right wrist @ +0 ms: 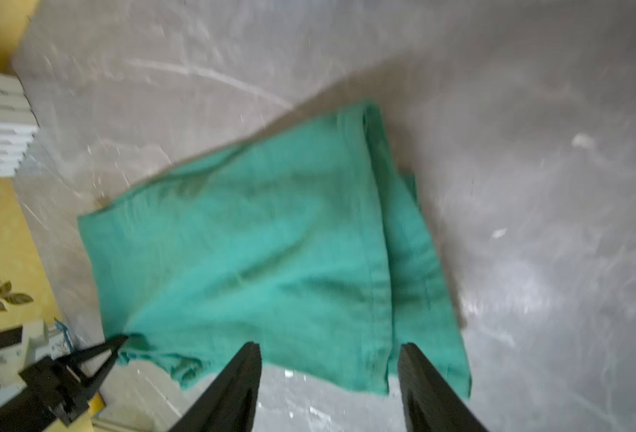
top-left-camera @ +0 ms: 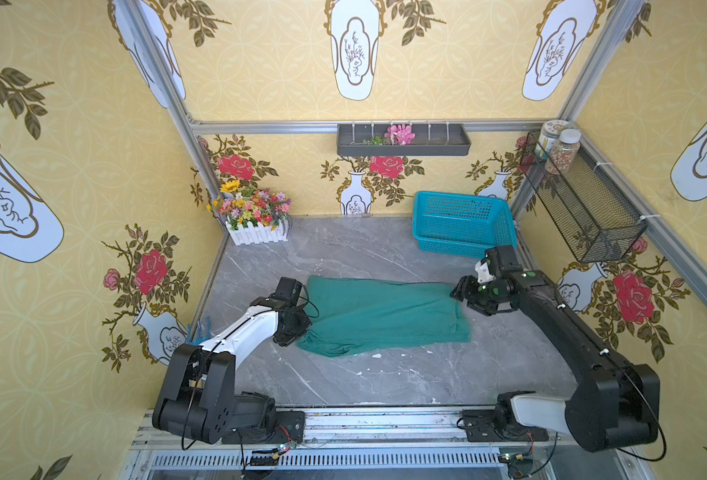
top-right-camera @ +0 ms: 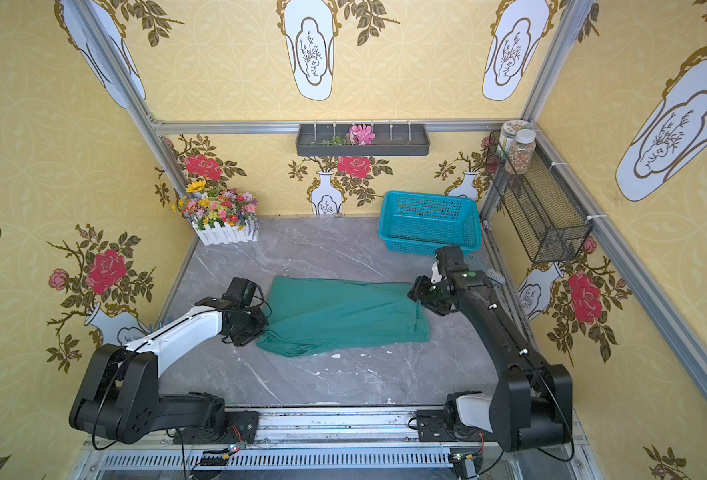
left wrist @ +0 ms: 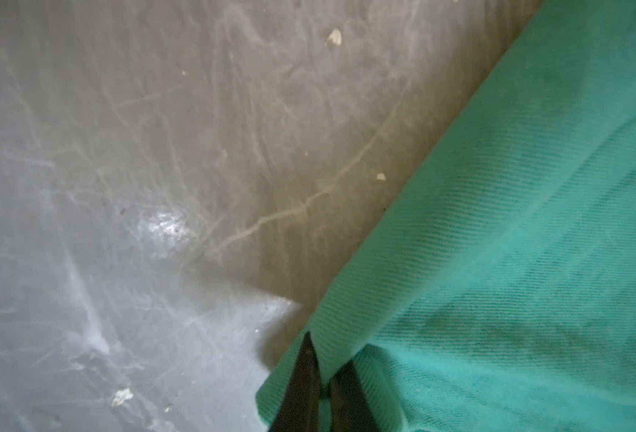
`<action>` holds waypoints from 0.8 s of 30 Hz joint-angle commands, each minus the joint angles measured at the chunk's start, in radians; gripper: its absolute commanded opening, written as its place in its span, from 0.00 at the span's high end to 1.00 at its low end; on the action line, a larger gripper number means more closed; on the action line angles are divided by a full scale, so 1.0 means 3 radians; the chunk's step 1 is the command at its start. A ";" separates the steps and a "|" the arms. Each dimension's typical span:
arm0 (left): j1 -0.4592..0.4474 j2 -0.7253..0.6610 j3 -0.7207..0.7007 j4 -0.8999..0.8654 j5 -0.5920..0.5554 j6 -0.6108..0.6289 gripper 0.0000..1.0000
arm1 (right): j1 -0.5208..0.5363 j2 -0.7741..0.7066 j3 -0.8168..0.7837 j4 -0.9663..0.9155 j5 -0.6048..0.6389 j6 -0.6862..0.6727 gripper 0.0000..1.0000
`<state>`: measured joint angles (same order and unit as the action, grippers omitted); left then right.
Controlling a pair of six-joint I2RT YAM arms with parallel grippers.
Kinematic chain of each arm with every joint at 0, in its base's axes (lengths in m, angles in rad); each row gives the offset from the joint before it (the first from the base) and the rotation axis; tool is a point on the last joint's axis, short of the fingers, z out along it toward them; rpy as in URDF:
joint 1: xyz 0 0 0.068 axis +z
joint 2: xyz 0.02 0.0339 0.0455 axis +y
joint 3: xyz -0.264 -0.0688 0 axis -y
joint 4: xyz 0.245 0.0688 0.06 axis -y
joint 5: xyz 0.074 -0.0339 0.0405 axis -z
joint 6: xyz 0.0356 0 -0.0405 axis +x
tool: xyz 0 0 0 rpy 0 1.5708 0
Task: Roll up the long pants
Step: Adjust the long pant at the center of the board.
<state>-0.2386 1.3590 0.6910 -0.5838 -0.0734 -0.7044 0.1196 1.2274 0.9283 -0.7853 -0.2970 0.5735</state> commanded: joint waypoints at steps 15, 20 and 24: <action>0.0003 0.0015 -0.0020 -0.0004 0.0021 0.0016 1.00 | 0.0155 0.0056 -0.0696 0.0452 -0.0207 0.0532 0.59; 0.0003 -0.0001 -0.0022 -0.0023 0.0005 0.0015 1.00 | 0.0154 0.0065 -0.0704 0.0524 -0.0135 0.0539 0.83; 0.0003 -0.0025 -0.0025 -0.0037 -0.0027 0.0016 1.00 | 0.0052 -0.0026 -0.0725 0.0418 -0.0053 0.0454 1.00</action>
<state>-0.2379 1.3552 0.6903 -0.5823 -0.0715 -0.7044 0.1547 1.2366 0.7132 -0.6556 -0.3489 0.7334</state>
